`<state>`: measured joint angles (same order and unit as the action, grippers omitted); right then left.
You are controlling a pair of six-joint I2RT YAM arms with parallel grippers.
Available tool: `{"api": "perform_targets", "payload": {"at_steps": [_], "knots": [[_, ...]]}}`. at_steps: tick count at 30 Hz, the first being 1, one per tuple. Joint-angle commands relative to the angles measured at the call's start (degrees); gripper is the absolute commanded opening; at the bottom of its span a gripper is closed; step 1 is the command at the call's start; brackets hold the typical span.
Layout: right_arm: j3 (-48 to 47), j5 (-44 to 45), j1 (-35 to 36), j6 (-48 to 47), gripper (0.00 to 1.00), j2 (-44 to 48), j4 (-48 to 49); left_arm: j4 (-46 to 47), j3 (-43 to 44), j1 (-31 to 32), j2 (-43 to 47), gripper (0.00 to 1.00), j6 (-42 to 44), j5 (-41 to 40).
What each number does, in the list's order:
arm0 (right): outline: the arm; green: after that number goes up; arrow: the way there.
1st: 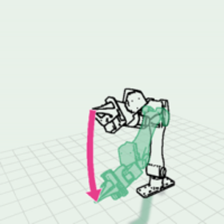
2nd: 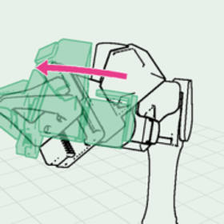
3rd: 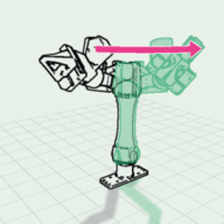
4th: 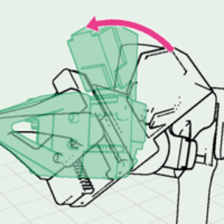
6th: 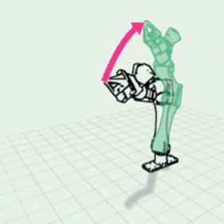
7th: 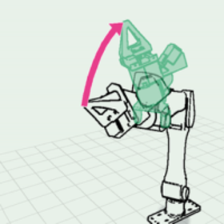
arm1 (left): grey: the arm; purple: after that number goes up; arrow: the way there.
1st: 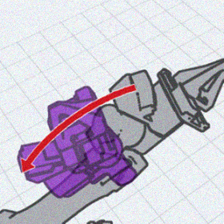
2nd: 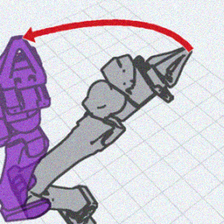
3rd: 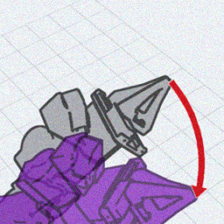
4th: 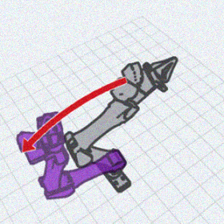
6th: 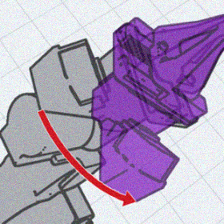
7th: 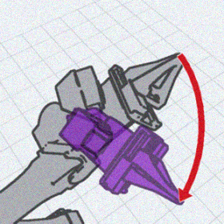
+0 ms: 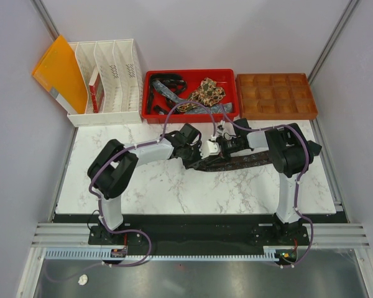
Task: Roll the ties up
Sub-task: Roll the tie at the center of the board.
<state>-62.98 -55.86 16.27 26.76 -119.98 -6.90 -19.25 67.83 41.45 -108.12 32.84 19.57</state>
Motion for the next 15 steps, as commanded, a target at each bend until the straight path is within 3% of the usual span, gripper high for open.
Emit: {"api": "perform_targets", "payload": {"at_steps": [1,3,13,15], "knots": [[0.8,4.9,-1.0,0.6,0.12,0.8,-1.0,-4.1,1.2,1.0,-1.5,0.15,1.6,-2.4],[1.2,3.7,-1.2,1.9,0.21,2.6,-0.7,-4.3,1.1,1.1,-1.7,0.13,1.6,-3.3],[0.8,3.1,-1.3,7.8,0.37,5.9,2.1,1.7,1.4,0.7,-2.9,0.08,0.4,-12.5],[1.0,3.1,-1.3,10.4,0.49,6.2,3.4,2.3,1.1,0.9,-2.6,0.08,1.0,-11.8]]}}
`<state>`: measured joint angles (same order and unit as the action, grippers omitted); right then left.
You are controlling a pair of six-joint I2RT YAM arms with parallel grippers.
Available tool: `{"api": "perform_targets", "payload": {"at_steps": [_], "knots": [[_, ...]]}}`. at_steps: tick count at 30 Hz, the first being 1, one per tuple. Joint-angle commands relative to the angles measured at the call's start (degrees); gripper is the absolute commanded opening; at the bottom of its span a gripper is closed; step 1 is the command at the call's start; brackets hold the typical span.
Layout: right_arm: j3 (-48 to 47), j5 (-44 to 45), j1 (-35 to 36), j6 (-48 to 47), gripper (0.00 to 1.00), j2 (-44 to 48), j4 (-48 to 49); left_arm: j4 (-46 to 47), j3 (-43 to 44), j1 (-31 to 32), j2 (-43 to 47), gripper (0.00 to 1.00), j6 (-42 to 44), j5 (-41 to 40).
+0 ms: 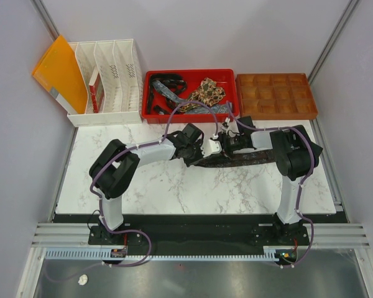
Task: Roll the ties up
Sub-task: Roll the tie at the center of the board.
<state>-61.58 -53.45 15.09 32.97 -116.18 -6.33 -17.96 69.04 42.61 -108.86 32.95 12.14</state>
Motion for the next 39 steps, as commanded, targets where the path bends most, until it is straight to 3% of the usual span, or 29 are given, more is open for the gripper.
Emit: {"api": "perform_targets", "payload": {"at_steps": [1,5,13,16,17,20,21,28,33,34,36,39], "knots": [[0.2,0.7,-0.2,5.3,0.52,2.4,4.8,1.1,0.0,-0.2,-2.1,0.08,1.2,-4.5],[1.6,1.3,0.7,9.0,0.58,1.7,9.0,1.0,-0.5,-0.2,-2.3,0.08,2.5,-4.5],[0.9,3.5,3.5,9.8,0.49,-1.9,13.0,0.2,-0.7,-0.2,-2.5,0.08,3.4,-4.2],[1.4,4.1,3.9,9.1,0.31,-2.1,13.4,-0.1,-0.7,-0.3,-2.5,0.08,3.5,-4.3],[1.4,4.1,3.6,8.6,0.19,-2.3,12.9,-0.1,-0.7,-0.2,-2.4,0.08,3.4,-4.4],[1.6,5.0,3.1,5.9,0.0,-2.4,9.4,-0.2,-0.7,-0.6,-2.2,0.11,2.7,-3.8],[1.5,5.1,2.8,4.9,0.0,-2.6,8.6,-0.4,-0.8,-0.7,-2.0,0.12,2.1,-3.4],[-0.6,6.3,1.4,-6.4,0.0,-5.7,0.4,1.9,-3.4,-2.2,3.6,0.45,-4.7,4.2],[-1.9,4.8,0.4,-10.8,0.0,-7.7,-3.2,14.7,-12.1,-2.8,12.3,0.57,-16.7,7.7],[-2.7,4.6,0.4,-12.3,0.0,-8.2,-4.8,17.6,-14.3,-3.4,13.8,0.67,-19.3,9.2],[-3.5,4.1,0.4,-13.6,0.0,-8.9,-6.2,30.8,-22.0,-3.6,19.0,0.99,-25.6,10.9],[-4.8,4.2,0.4,-16.4,0.0,-9.9,-9.0,39.0,-25.7,-3.5,20.0,1.0,-30.2,11.4]]}}
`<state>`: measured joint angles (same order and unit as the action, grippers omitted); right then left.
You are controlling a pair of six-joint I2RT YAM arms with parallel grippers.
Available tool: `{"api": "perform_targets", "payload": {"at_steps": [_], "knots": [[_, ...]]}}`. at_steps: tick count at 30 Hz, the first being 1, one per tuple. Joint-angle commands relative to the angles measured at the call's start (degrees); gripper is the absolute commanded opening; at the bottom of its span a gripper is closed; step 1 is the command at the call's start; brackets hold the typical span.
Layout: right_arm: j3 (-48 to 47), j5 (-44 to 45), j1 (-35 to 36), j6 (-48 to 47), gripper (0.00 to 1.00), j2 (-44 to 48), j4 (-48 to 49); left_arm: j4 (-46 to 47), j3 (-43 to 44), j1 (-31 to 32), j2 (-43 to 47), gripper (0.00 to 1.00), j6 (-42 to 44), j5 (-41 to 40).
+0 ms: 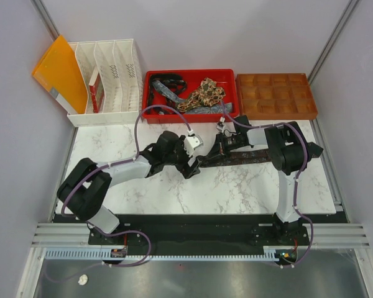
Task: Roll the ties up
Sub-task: Roll the tie at the center of the board.
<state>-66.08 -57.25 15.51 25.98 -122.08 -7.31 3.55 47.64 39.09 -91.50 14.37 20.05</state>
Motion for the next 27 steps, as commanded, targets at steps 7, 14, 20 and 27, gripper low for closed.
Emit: {"api": "perform_targets", "payload": {"at_steps": [7,14,20,27], "knots": [[-2.3,6.2,0.0,-13.2,0.0,-5.7,-13.1,27.5,-6.6,0.2,-1.6,1.0,-10.0,-0.2],[-3.0,3.8,0.0,-14.9,0.0,-7.3,-15.5,37.4,-9.7,0.5,-6.5,1.0,-9.3,0.2],[-2.6,3.7,0.0,-15.1,0.0,-7.4,-15.6,42.2,-12.3,2.3,-9.1,0.99,-7.8,1.7],[-2.1,3.4,0.0,-15.4,0.0,-7.4,-15.8,43.3,-12.7,4.3,-12.1,0.8,-4.0,2.3]]}}
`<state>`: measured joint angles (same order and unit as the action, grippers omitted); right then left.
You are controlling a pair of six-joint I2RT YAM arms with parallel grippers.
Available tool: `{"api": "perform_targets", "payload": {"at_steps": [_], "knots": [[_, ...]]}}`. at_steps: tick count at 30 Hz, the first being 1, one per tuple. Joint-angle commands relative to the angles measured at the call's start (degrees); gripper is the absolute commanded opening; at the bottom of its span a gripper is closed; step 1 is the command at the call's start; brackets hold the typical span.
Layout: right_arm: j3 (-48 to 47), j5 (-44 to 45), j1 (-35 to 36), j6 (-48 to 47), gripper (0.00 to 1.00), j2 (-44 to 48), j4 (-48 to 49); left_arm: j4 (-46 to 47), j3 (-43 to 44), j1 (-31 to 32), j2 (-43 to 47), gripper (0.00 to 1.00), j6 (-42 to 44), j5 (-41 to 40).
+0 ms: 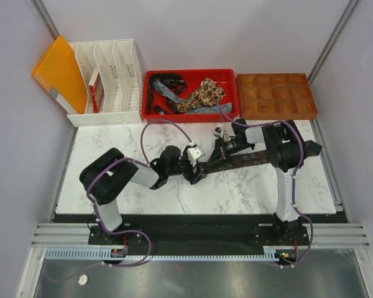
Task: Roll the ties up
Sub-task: Roll the tie at the center of the board.
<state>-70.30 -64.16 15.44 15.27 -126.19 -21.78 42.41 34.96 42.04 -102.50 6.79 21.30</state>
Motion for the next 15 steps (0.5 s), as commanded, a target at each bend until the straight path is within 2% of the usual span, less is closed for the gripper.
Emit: {"api": "perform_targets", "payload": {"at_steps": [1,4,5,9,11,13,15], "knots": [[2.0,10.2,0.1,-4.8,0.0,-3.3,-1.3,3.4,0.4,1.5,-1.3,0.77,3.8,0.5],[2.1,10.1,0.1,-4.9,0.0,-3.3,-1.2,-3.2,4.8,1.6,-1.7,0.66,4.5,-0.5],[2.0,10.0,0.1,-4.9,0.0,-3.4,-1.1,-8.6,6.2,1.7,-1.7,0.58,5.0,-1.2],[1.6,10.0,0.1,-4.4,0.0,-3.6,-0.5,-20.4,13.4,2.4,-3.2,0.39,6.5,-3.3],[1.4,10.0,0.1,-4.0,0.0,-3.8,0.1,-23.8,15.5,2.6,-3.1,0.27,8.0,-3.4],[1.4,9.8,0.1,-2.9,0.0,-3.4,0.9,-30.6,18.5,2.5,-3.4,0.2,9.3,-3.5],[1.4,9.8,0.1,-1.4,0.02,-3.3,2.3,-38.4,20.8,2.5,-3.7,0.18,11.4,-3.8]]}}
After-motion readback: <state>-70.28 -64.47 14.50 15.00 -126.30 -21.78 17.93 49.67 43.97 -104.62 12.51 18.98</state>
